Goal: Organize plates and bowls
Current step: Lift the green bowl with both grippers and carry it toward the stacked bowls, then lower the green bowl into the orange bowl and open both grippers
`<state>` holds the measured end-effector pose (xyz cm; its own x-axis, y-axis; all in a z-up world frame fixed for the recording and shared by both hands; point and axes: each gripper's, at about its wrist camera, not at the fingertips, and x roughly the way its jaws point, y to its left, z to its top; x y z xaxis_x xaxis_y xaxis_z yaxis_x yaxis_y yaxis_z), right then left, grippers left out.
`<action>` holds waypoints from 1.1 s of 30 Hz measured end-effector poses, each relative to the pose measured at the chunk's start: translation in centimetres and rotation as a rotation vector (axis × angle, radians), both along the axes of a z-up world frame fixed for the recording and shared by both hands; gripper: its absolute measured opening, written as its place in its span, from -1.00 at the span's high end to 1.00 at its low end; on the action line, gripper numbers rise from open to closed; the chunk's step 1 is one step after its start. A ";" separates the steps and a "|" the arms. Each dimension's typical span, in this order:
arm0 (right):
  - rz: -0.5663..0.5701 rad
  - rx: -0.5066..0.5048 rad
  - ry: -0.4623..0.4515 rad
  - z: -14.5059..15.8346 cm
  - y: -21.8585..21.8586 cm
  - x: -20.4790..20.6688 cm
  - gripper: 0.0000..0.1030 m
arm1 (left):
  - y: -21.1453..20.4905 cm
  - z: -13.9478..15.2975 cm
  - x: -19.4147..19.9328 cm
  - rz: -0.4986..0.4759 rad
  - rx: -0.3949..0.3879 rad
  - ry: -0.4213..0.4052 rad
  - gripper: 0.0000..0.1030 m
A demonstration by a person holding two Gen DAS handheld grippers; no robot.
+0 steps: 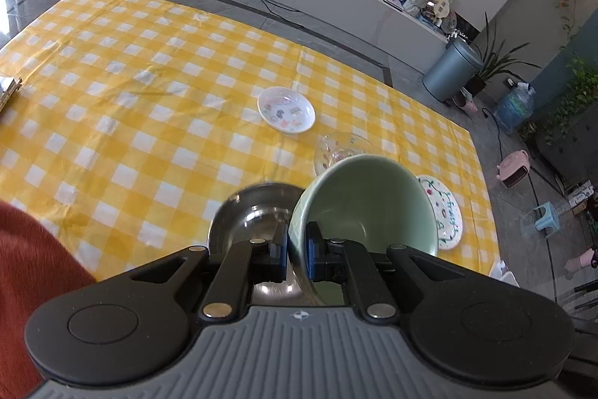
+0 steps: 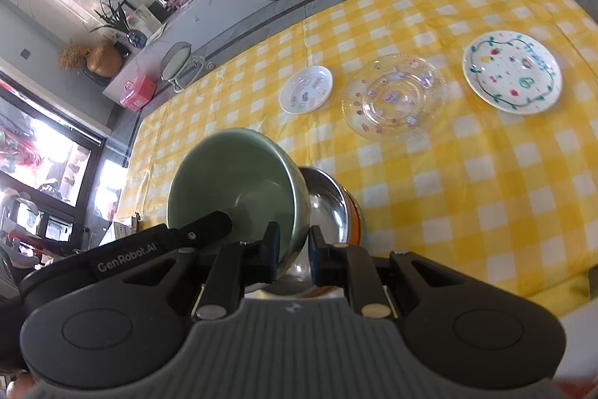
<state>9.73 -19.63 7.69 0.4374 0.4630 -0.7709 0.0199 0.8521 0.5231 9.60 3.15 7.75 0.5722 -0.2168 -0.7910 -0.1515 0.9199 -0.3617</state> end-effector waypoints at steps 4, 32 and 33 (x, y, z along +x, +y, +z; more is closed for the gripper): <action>-0.021 0.009 -0.002 -0.2 -0.6 -1.6 0.73 | 0.0 -0.6 -1.1 0.001 -0.019 0.012 0.80; -0.029 -0.035 0.043 -4.7 2.1 0.8 0.75 | 2.5 -5.4 1.8 0.033 -0.050 0.109 0.78; -0.028 -0.038 0.044 -4.8 2.1 1.0 0.75 | 2.4 -5.5 2.0 0.028 -0.042 0.110 0.78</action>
<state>10.69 -17.56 2.85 0.4151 0.4210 -0.8065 0.0660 0.8702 0.4882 11.62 5.57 2.29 0.4884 -0.2362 -0.8400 -0.2177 0.8992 -0.3795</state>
